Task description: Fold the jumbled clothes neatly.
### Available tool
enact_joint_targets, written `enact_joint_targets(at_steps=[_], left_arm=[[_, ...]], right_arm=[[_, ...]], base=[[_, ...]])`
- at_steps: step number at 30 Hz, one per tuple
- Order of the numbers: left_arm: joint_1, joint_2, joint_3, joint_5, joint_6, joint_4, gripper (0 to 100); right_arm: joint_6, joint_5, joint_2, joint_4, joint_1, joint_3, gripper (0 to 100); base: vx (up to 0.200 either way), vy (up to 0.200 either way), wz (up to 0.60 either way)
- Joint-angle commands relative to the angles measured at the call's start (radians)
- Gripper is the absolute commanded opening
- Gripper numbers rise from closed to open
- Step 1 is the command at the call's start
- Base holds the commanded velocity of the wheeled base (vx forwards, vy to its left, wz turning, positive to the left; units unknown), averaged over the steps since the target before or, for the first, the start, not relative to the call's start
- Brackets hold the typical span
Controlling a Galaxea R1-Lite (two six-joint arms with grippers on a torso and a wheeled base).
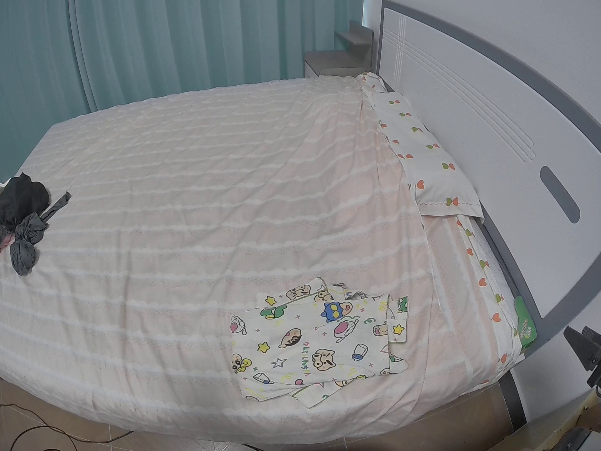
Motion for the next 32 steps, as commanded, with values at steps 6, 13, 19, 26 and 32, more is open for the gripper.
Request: enact_joint_targets(at_steps=[6,13,19,26,32], left_arm=[[0.294,-0.579,0.191,0.017,0.325,0.174,100],[0.32,-0.633,0.401,-0.262,0.373,0.049,100],[0.324,-0.639,0.679,-0.435,0.534,-0.198,100],[0.35,-0.596,0.678,-0.431,0.564,-0.192,100],[0.32,-0.636,0.688,-0.51,0.612,-0.191,100]], right_arm=[[-0.252,0.2,-0.52,0.118,-0.31,0.131,100],[-0.375,0.157,-0.52,0.055,-0.31,0.222,100],[-0.424,0.173,-0.52,0.032,-0.31,0.23,100],[-0.452,0.147,-0.52,0.038,-0.31,0.25,100],[-0.455,0.151,-0.52,0.04,-0.31,0.25,100]], base=[[0.0,0.0,0.0],[0.0,0.0,0.0],[0.0,0.0,0.0],[0.0,0.0,0.0],[0.0,0.0,0.0]])
